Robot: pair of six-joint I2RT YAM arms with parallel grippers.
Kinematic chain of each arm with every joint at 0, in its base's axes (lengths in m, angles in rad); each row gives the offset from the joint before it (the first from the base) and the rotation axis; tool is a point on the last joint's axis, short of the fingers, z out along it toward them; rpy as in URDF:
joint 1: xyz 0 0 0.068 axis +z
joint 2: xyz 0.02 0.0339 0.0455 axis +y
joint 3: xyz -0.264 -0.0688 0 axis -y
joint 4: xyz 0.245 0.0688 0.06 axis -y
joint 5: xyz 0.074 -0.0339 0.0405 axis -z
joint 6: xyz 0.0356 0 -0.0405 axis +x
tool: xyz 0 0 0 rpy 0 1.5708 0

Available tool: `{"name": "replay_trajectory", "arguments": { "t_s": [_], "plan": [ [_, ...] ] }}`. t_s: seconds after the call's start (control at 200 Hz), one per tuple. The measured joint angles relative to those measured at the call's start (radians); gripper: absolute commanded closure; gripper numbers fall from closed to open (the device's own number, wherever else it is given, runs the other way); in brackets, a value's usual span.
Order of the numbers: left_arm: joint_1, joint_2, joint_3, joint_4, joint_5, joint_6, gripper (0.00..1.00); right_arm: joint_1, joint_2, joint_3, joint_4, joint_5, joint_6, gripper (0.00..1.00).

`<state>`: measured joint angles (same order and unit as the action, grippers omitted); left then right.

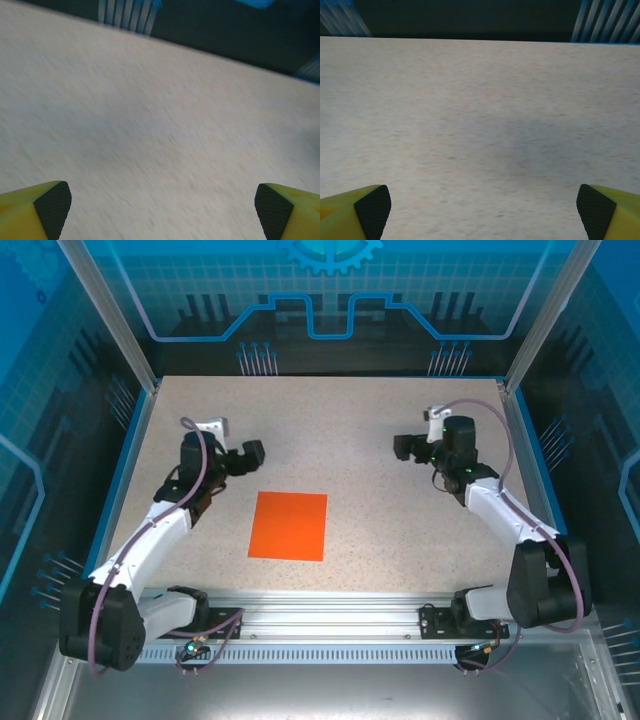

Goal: Fold a paper plane with a square sheet of paper (fold left side to right side)
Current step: Pick up the square sheet of paper from the center of the table.

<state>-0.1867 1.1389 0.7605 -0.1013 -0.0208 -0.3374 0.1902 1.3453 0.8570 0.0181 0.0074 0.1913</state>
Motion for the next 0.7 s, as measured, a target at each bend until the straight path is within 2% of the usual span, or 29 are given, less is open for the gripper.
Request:
{"name": "replay_trajectory", "arguments": {
  "t_s": [0.175,0.3,0.455,0.695],
  "plan": [
    [-0.143,0.0,0.0,-0.303,0.049,-0.173,0.02,0.291,0.075,0.092,-0.202,0.012,0.154,0.04],
    [-0.201,0.0,0.0,-0.477,0.067,-0.256,0.02,0.424,0.194,0.165,-0.29,0.023,0.263,0.04],
    [-0.215,-0.001,-0.035,-0.582,0.08,-0.307,0.02,0.522,0.356,0.281,-0.396,0.069,0.334,0.06],
    [-0.216,0.029,-0.08,-0.568,0.158,-0.338,0.05,0.589,0.546,0.464,-0.502,0.105,0.356,0.05]
  ]
}}
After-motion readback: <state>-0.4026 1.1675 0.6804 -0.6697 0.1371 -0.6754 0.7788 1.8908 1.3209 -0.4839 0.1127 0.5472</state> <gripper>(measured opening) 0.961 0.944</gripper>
